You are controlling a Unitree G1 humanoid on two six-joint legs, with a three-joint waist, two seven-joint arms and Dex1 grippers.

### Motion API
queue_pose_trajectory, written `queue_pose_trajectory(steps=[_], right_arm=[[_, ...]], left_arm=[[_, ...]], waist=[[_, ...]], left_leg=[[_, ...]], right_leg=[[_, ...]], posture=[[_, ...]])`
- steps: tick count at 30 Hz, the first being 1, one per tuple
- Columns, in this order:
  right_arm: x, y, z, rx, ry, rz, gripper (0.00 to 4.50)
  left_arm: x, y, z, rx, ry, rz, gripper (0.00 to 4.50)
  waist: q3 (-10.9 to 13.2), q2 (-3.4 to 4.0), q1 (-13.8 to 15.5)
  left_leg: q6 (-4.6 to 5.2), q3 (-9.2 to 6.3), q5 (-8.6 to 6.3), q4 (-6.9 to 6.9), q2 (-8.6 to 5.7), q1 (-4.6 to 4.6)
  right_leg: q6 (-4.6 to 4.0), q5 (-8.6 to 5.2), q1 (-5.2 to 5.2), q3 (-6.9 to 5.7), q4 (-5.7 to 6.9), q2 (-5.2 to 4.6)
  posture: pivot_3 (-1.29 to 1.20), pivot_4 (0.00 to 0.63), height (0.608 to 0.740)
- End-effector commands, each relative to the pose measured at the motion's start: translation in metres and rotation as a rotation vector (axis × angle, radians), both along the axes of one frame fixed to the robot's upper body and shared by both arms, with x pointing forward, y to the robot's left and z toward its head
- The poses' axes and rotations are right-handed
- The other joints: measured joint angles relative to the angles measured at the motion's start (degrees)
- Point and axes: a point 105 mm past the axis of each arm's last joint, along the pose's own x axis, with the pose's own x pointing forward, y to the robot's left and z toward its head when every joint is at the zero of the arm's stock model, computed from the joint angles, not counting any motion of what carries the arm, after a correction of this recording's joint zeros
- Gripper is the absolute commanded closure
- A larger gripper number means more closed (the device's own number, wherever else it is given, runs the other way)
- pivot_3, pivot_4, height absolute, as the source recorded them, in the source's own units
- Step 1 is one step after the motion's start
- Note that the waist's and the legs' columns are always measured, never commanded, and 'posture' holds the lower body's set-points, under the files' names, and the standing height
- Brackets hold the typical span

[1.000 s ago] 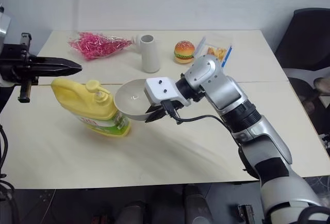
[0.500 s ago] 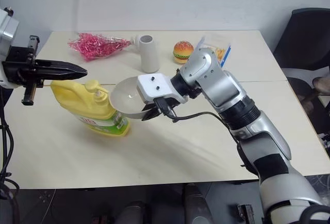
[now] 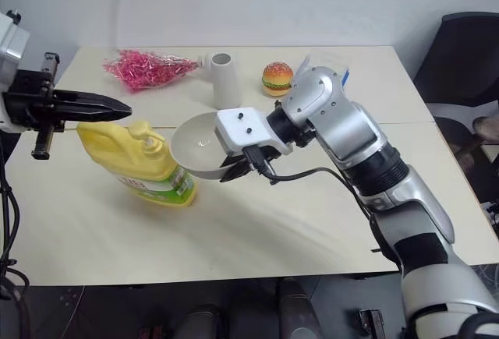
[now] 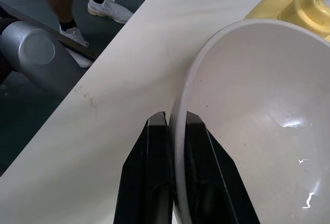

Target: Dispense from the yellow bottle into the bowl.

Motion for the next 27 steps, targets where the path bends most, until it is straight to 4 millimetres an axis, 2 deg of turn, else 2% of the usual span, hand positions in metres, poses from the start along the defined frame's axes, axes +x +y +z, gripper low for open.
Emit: queue_pose_trajectory(steps=[1,12,21,27], right_arm=[[-0.014,-0.003,0.019,0.004,-0.040,0.095,4.50],[-0.019,-0.004,0.022,-0.003,-0.046,0.134,4.50],[-0.022,-0.002,0.016,-0.024,-0.042,0.152,4.50],[-0.023,-0.001,0.010,-0.043,-0.045,0.166,4.50]], left_arm=[[0.000,0.000,0.005,0.046,-0.055,-0.001,4.48],[0.015,0.002,-0.026,0.135,-0.041,0.004,4.48],[0.013,0.004,-0.045,0.228,-0.025,-0.032,4.48],[0.012,0.004,-0.050,0.267,-0.030,-0.047,4.48]], waist=[[0.0,0.00,0.0],[0.0,0.00,0.0],[0.0,0.00,0.0],[0.0,0.01,0.0]], left_leg=[[0.00,0.00,0.00,0.00,0.00,0.00],[0.00,0.00,0.00,0.00,0.00,0.02],[0.01,0.02,0.00,0.09,0.00,0.11],[0.17,0.02,-0.09,0.08,0.00,0.21]], right_leg=[[0.00,0.00,0.00,0.00,0.00,0.00],[0.00,0.00,0.00,0.00,0.01,0.00],[-0.01,0.00,0.01,0.03,0.19,0.00],[-0.02,-0.01,0.07,0.04,0.22,-0.01]], posture=[[0.00,0.150,0.740],[0.00,0.150,0.740],[0.00,0.150,0.740],[0.00,0.150,0.740]])
